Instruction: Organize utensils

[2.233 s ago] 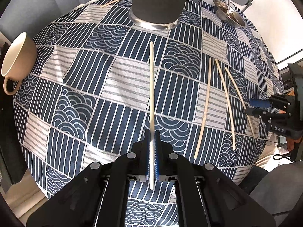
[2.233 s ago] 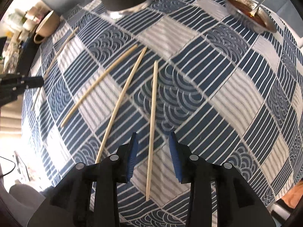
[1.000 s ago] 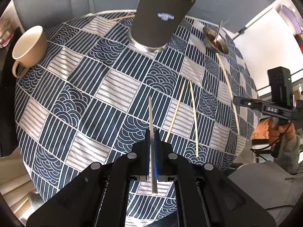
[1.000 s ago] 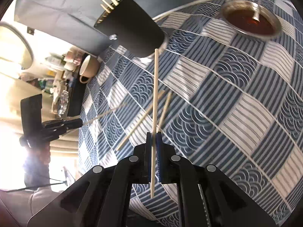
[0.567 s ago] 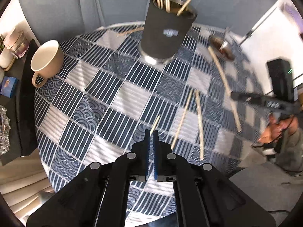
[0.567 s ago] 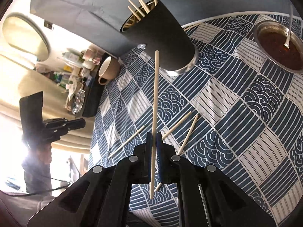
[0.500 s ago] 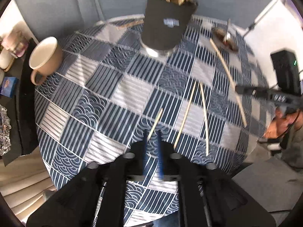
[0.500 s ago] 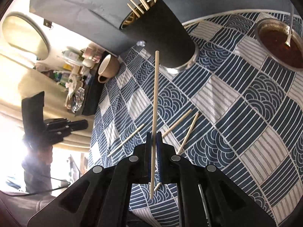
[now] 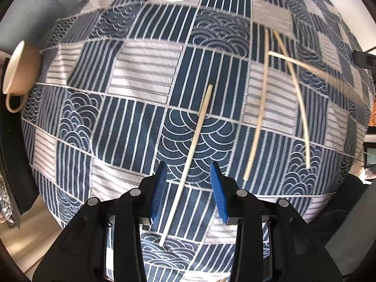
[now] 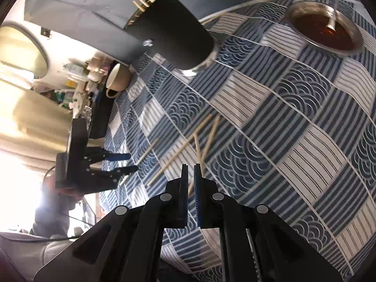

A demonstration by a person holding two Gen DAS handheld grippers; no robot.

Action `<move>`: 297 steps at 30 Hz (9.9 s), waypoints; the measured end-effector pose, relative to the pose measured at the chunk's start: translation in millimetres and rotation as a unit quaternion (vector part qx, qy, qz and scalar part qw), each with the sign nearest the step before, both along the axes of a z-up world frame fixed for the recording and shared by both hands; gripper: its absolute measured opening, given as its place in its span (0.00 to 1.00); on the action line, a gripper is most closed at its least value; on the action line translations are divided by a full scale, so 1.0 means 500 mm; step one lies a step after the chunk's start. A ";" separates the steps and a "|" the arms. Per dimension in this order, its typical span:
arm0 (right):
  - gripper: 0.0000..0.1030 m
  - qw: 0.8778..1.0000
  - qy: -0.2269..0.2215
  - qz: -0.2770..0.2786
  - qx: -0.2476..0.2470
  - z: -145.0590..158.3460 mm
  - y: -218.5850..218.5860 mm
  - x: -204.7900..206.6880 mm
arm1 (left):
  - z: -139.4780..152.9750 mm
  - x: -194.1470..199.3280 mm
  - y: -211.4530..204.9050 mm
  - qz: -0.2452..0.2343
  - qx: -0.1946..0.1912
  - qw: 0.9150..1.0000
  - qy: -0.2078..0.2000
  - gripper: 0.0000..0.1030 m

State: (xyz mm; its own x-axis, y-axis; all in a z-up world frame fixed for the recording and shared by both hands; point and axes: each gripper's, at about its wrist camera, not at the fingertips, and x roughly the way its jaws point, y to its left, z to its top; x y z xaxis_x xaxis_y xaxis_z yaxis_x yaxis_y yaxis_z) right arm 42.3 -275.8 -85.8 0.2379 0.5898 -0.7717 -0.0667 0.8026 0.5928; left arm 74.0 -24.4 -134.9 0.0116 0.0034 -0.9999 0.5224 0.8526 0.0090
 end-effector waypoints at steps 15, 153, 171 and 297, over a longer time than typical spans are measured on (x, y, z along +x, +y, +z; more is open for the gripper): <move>0.39 0.952 -0.053 0.158 -0.256 -0.071 0.167 0.014 | -0.018 -0.008 0.004 -0.008 -0.011 1.000 -0.002 0.29; 0.70 0.970 -0.173 -0.131 -0.112 0.115 0.034 0.175 | 0.249 0.198 -0.131 -0.052 -0.196 0.946 -0.252 0.74; 0.73 0.979 0.010 -0.116 -0.169 -0.050 0.073 0.078 | 0.018 0.036 -0.176 -0.131 -0.119 0.977 -0.117 0.77; 0.61 0.955 -0.256 0.003 -0.147 0.348 0.122 0.385 | 0.358 0.260 -0.034 0.072 -0.288 0.877 -0.377 0.93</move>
